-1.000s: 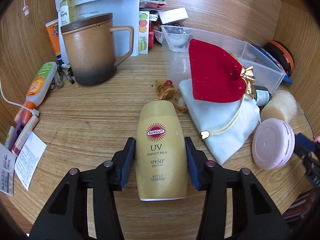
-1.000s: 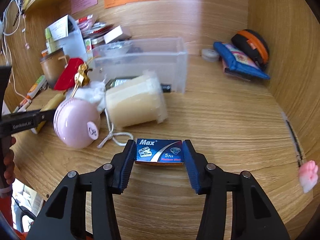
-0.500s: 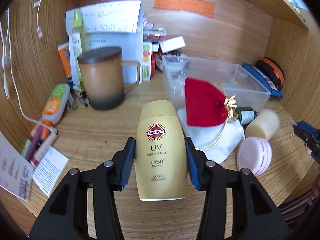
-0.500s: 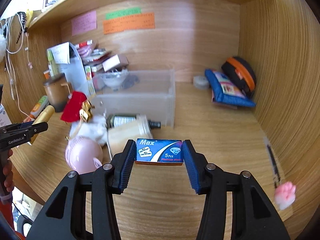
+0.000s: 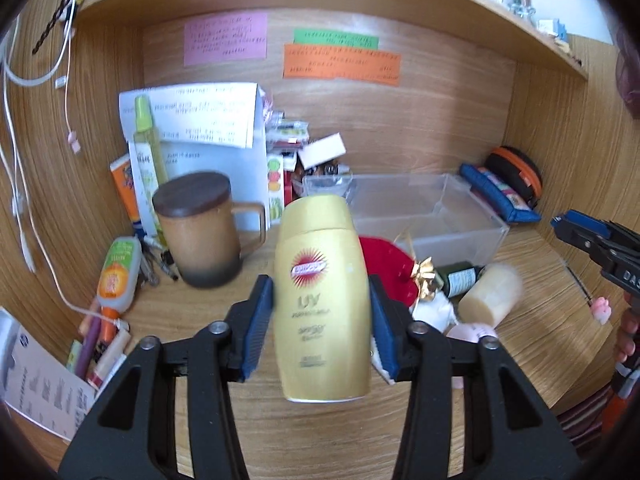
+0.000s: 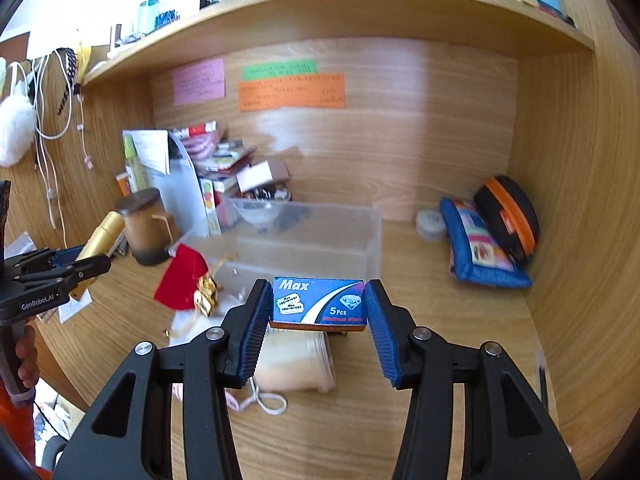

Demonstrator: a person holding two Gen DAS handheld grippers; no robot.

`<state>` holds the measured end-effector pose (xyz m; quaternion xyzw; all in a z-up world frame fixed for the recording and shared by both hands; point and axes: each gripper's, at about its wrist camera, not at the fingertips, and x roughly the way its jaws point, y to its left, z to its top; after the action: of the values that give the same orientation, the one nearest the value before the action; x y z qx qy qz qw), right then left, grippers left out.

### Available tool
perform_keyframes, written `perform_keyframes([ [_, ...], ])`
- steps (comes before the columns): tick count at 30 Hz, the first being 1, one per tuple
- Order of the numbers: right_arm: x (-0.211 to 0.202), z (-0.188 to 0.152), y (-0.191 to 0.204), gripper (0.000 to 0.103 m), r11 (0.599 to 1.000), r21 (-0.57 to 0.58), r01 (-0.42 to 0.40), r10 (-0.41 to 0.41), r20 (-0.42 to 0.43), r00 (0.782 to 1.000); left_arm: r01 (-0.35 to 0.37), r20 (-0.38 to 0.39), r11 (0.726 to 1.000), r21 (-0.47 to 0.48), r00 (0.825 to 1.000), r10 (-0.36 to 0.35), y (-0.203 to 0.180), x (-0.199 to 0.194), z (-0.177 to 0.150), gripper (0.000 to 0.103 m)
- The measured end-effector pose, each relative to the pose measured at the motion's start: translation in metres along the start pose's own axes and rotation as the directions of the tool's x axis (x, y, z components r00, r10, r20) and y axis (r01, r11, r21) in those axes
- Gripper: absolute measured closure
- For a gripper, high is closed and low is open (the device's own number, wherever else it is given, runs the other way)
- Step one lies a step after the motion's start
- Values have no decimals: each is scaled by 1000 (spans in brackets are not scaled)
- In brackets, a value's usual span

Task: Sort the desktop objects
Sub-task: 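Carry the sunscreen bottle and Max box over the clear bin with both tools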

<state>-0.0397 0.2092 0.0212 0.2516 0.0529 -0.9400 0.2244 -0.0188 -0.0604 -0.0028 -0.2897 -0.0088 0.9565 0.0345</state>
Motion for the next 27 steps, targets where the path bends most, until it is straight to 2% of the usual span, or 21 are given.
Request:
perform_keyframes([
  [1,0,4,0,58,1000,-1,-8,8,3,1000,4,4,1000,6,1000,-4,0,-2,4,73],
  [4,4,16,-2,58,1000,-6,-23,23,12,1000,53,17,998,14,998,-53,1,-6,19,73],
  [6,10,22,-3,58,1000,-9,-19,19,11,1000,34,8,998,49,999,-35,-1,2,26,73],
  [8,20,25,-4,58,999,-4,-41,41,-6,999,12,-26,998,62,1000,-11,0,17,25,73],
  [11,34,24,-5,58,998,5,-63,64,-39,997,55,-87,998,34,995,-52,11,32,16,73],
  [14,40,21,-1,58,997,-2,-77,77,-51,996,37,-133,998,50,991,-30,19,44,3,72],
  [19,49,20,4,58,996,-19,-85,84,-68,994,42,-281,997,69,959,-22,28,81,-23,67],
  [21,52,21,4,58,996,-17,-87,86,-71,994,42,-316,996,85,949,-13,27,92,-31,64],
  [23,55,23,3,58,995,-11,-96,95,-75,993,35,-334,994,99,942,0,26,101,-36,54],
  [27,59,26,5,58,995,-20,-94,92,-80,993,54,-382,993,109,924,-8,28,119,-44,53],
])
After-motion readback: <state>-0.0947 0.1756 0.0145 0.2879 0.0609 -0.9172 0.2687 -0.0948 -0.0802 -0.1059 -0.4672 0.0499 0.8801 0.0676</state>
